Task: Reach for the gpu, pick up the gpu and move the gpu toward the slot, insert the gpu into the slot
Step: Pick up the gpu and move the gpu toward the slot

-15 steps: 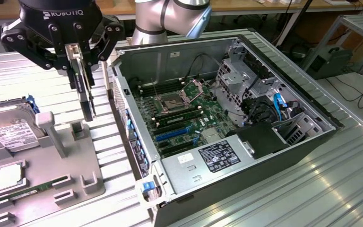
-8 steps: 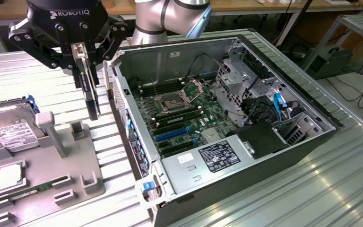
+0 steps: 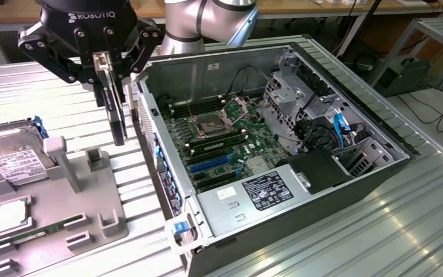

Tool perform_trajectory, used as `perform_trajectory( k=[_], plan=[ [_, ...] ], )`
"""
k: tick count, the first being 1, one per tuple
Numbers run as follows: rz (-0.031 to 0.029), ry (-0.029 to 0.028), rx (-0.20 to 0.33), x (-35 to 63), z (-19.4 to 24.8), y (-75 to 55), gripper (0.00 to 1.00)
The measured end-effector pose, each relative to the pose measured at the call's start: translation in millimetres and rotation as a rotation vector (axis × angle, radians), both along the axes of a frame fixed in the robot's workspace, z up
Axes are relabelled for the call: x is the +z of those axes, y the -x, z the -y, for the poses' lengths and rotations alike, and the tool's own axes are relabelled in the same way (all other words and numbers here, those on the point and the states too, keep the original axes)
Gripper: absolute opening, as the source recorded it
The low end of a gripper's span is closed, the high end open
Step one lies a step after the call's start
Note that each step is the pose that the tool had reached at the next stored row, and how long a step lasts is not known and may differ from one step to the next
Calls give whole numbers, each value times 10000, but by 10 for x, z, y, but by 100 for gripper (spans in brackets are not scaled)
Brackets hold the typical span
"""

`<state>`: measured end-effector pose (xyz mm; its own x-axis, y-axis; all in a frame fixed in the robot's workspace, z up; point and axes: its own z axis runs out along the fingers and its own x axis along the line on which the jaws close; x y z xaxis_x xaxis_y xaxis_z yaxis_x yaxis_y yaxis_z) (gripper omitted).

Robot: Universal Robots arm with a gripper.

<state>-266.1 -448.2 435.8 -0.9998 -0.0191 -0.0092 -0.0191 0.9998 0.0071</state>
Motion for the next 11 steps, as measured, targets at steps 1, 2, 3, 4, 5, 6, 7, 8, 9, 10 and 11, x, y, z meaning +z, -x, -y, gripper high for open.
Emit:
perform_trajectory(
  k=[1, 2, 3, 4, 5, 6, 7, 8, 9, 10, 11],
  plan=[
    [0, 0, 0, 0, 0, -8, 28],
    [0, 0, 0, 0, 0, -16, 28],
    [0, 0, 0, 0, 0, -24, 28],
    [0, 0, 0, 0, 0, -37, 28],
    [0, 0, 0, 0, 0, -48, 28],
    [0, 0, 0, 0, 0, -55, 28],
    [0, 0, 0, 0, 0, -63, 28],
    [0, 0, 0, 0, 0, -70, 28],
    [0, 0, 0, 0, 0, -77, 28],
    [-1, 0, 0, 0, 0, -85, 28],
    [0, 0, 1, 0, 0, -93, 28]
  ],
)
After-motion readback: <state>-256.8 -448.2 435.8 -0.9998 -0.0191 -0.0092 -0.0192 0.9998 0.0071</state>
